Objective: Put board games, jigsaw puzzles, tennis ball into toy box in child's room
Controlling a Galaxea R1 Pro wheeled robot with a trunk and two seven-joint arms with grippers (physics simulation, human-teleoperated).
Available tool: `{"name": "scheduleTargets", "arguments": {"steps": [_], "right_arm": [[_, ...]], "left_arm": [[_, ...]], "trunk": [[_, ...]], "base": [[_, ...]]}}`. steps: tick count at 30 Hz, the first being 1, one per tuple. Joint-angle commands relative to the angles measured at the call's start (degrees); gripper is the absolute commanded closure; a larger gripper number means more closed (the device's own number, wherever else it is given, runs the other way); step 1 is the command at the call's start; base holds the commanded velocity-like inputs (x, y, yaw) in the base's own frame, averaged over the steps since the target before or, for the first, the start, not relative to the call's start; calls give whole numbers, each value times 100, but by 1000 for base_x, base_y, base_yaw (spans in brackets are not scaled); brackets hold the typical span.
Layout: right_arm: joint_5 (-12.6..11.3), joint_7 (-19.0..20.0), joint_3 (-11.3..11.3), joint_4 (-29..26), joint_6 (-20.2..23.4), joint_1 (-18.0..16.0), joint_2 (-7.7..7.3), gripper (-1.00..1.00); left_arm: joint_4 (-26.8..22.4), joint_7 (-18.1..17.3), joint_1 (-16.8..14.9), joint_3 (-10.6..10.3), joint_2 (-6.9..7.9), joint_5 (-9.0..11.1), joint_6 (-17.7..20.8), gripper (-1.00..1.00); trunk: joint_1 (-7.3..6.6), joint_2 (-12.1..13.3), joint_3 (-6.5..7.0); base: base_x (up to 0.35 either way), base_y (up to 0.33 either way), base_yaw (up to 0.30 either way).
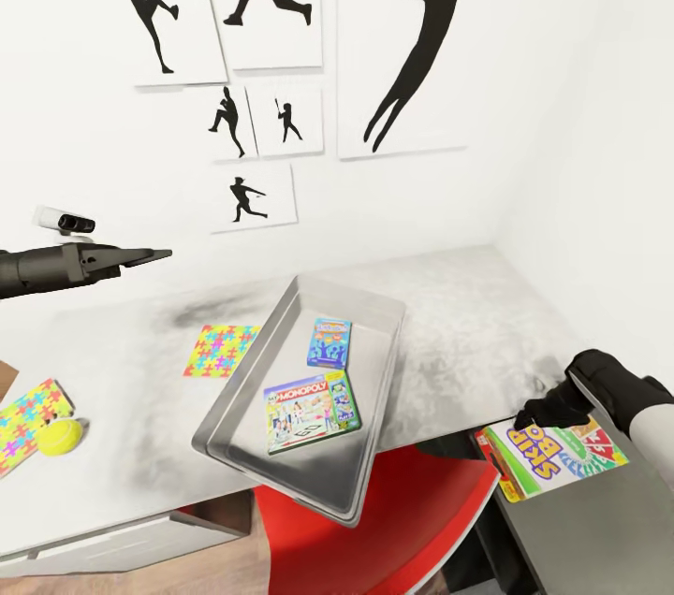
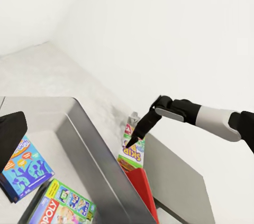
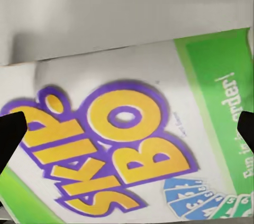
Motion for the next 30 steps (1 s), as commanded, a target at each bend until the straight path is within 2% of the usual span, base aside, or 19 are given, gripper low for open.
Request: {"name": "scheduleTargets", "arguments": {"steps": [1,11,17,30], "right_arm": [[-43,-4,42,37,-53,-5,-7,-100],[-66,-137,24,382,-517,-2,-25,-100],[-125,-405,-25,508,-549,-2,-91,-100],[-160,-394,-79,716,-549,-2,-192,-100]], "left_arm": [[0,-22,-5,-2,2,-3,61,-100],[0,-22,-1,-10,-1,-10,61,-100],[0,-22,-1,-16,2,-11,61,-100],[0,-22,-1,-5,11,-11,61,-100]], "trunk": [[3,-11,-11],[3,-11,-11],[3,-11,-11],[3,-11,-11]], "base": [[-6,-1,0],[-1,0,0],[-10,0,0],[-94,0,0]]}}
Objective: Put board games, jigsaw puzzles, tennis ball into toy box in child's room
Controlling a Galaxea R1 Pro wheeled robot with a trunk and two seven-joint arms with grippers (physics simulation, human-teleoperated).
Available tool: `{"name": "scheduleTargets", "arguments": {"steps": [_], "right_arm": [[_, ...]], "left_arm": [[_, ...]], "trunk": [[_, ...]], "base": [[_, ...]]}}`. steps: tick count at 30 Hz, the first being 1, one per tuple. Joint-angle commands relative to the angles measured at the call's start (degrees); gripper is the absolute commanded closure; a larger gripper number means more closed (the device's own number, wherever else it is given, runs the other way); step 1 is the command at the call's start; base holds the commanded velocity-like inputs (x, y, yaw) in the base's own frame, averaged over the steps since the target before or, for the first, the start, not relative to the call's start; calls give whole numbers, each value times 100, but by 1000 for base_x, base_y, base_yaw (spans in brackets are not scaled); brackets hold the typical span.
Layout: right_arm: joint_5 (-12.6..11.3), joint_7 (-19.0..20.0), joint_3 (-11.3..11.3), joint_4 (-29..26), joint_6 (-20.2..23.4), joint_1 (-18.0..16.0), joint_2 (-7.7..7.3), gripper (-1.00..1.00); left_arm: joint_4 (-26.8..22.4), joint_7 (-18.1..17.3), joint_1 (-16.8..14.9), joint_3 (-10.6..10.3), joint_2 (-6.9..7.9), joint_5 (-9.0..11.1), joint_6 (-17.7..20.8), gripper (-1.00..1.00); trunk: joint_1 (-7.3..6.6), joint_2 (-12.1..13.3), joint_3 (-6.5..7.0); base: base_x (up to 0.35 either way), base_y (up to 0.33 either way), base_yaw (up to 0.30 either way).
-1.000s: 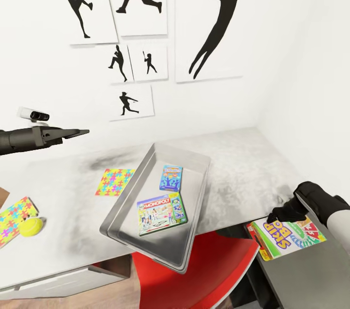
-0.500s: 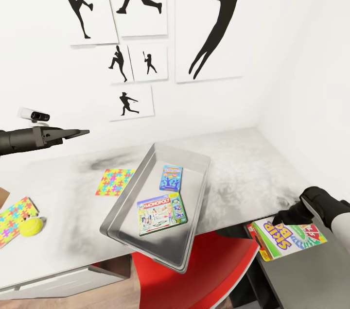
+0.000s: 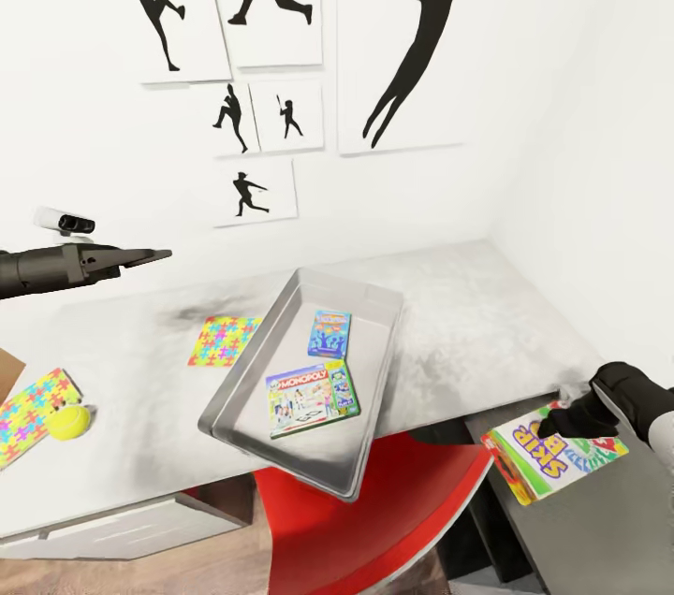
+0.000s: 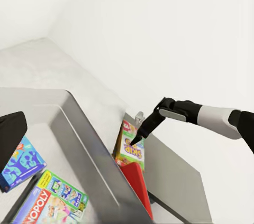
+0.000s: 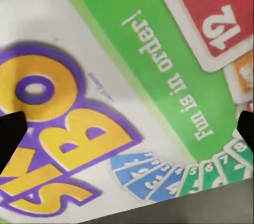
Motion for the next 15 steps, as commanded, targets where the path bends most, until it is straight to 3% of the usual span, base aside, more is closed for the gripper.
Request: {"name": "scheduleTargets", "arguments": {"steps": [1,11,15], "right_arm": [[-47,22,57,3,29,67,-10,-100],[-51,67,40,3,28,67,-16,-100],[-117,91,-215,1,-95,67,-37,-100]], "left_arm": [[0,-22,-5,-1,2,-5,62,-100],[0,-22,-5,5,2,-5,62,-100],[0,-22,-5,4,2,-5,62,-100]], "trunk": [[3,-8,-12],[3,-8,-12],[3,-8,-12]], "base": [[-218,0,0],[-113,0,0],[-62,0,0]]}}
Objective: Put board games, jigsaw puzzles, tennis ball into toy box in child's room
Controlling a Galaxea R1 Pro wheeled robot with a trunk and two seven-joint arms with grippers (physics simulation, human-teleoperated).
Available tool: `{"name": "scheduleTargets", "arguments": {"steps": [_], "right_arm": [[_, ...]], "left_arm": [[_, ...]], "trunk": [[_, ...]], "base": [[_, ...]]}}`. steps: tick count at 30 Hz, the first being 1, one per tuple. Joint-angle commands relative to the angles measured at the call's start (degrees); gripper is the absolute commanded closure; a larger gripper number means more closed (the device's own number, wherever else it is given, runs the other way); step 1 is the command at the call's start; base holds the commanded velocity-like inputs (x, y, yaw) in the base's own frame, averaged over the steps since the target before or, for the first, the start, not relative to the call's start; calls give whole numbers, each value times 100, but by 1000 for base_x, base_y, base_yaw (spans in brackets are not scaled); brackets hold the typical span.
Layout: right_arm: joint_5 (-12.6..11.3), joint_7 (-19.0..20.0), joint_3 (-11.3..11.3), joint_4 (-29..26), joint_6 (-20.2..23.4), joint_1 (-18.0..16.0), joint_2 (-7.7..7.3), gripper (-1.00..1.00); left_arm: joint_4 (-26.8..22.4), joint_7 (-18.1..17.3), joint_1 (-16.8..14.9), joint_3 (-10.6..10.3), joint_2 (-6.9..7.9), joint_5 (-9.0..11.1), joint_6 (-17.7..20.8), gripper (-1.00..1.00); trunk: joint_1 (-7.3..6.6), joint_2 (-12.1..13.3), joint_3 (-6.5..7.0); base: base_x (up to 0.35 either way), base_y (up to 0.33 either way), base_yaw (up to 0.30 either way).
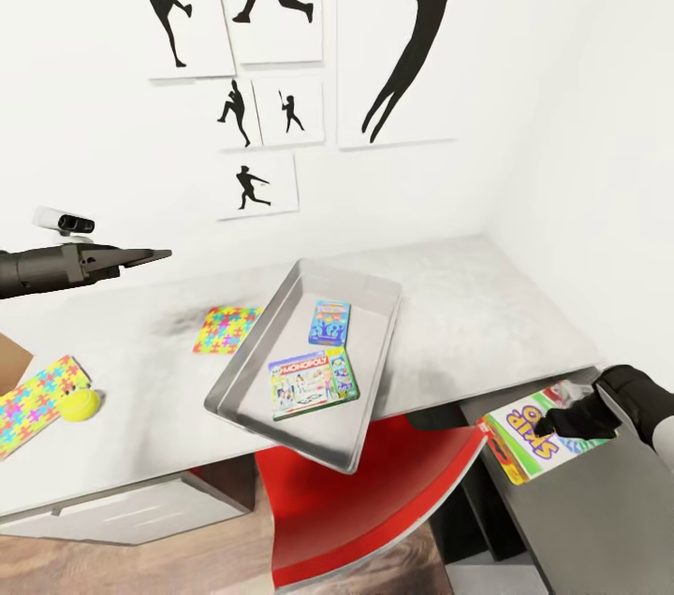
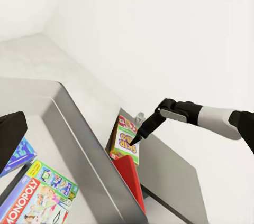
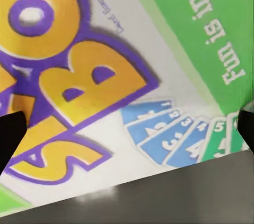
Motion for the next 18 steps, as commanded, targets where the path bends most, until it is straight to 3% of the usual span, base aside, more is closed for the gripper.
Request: {"name": "scheduleTargets", "arguments": {"steps": [1,6,18], "right_arm": [[-35,-3,-83,-17,-43,-3,-16,-100],[-51,-7,-235,-53,-110,-3,-19,-100],[-55,-7,-263,-70,-124,-3,-11,-100]], "left_arm": [[0,-22,-5,-2,2,-3,61,-100],[0,-22,-5,2,2,-3,61,-100],[0,-22,-5,2,2,0,61,-100]], "trunk": [[4,-10,-11],[4,-10,-10],[4,-10,57]], "base": [[-15,0,0],[-6,0,0],[4,29,0]]}}
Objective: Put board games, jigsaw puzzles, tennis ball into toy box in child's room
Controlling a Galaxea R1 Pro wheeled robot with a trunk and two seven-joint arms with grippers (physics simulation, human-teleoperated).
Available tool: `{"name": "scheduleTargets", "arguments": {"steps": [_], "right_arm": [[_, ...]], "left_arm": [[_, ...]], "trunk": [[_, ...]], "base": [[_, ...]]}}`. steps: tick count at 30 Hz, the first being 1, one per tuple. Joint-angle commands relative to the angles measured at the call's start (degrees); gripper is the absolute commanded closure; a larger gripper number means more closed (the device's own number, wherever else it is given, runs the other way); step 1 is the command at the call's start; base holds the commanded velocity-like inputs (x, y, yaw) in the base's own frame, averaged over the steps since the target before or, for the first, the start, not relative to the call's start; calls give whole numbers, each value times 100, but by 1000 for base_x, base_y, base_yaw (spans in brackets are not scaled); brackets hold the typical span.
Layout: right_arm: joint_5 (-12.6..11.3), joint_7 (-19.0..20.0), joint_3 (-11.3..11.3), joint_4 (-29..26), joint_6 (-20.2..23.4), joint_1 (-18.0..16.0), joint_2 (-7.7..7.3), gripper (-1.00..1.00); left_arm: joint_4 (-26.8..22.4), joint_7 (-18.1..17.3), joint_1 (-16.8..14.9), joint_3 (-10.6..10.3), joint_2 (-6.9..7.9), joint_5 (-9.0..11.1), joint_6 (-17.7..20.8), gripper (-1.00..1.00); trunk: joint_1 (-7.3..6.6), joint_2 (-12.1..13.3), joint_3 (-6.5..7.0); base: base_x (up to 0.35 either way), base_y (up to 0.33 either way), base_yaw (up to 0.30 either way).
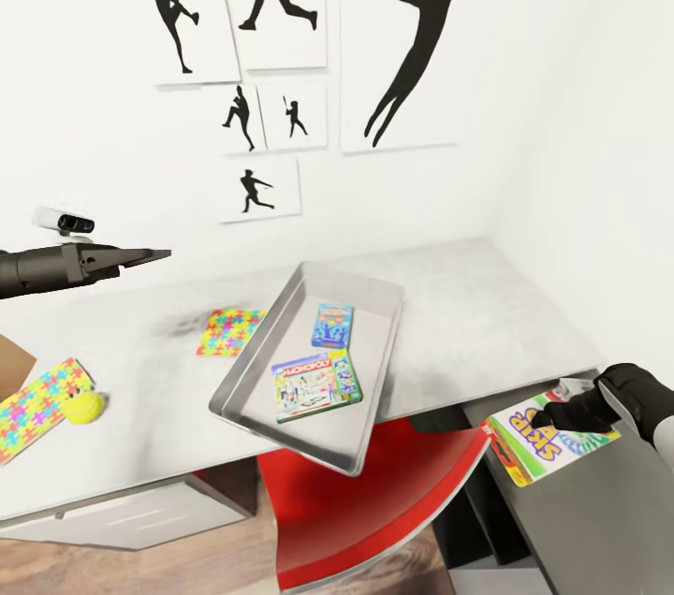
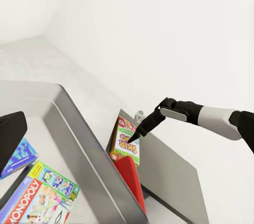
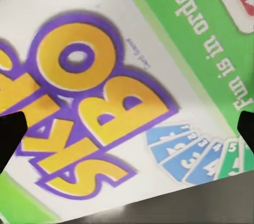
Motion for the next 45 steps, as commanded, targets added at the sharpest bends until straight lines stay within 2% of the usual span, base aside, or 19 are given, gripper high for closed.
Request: {"name": "scheduleTargets", "arguments": {"steps": [1,13,19,31,45], "right_arm": [[-57,-3,47,-8,31,-5,-5,-100],[-63,-11,45,-189,-1,-5,-10,-100],[-57,-30,39,-297,-254,-5,-6,-100],[-62,-44,38,-322,-420,-5,16,-100],[-60,-119,38,-320,-1172,-5,73,-100]], "left_arm": [[1,-22,-5,1,2,-3,61,-100],[1,-22,-5,6,2,-4,61,-100],[1,-22,-5,7,2,-4,61,-100],[1,-22,-5,-1,2,-4,61,-100],[1,-22,-5,-14,-2,-13,61,-100]], "trunk": [[4,-11,-10],[4,-11,-7],[4,-11,-7],[4,-11,-7],[4,-11,-7]], "base": [[15,61,0],[3,13,0],[0,0,0],[0,0,0],[0,0,0]]}}
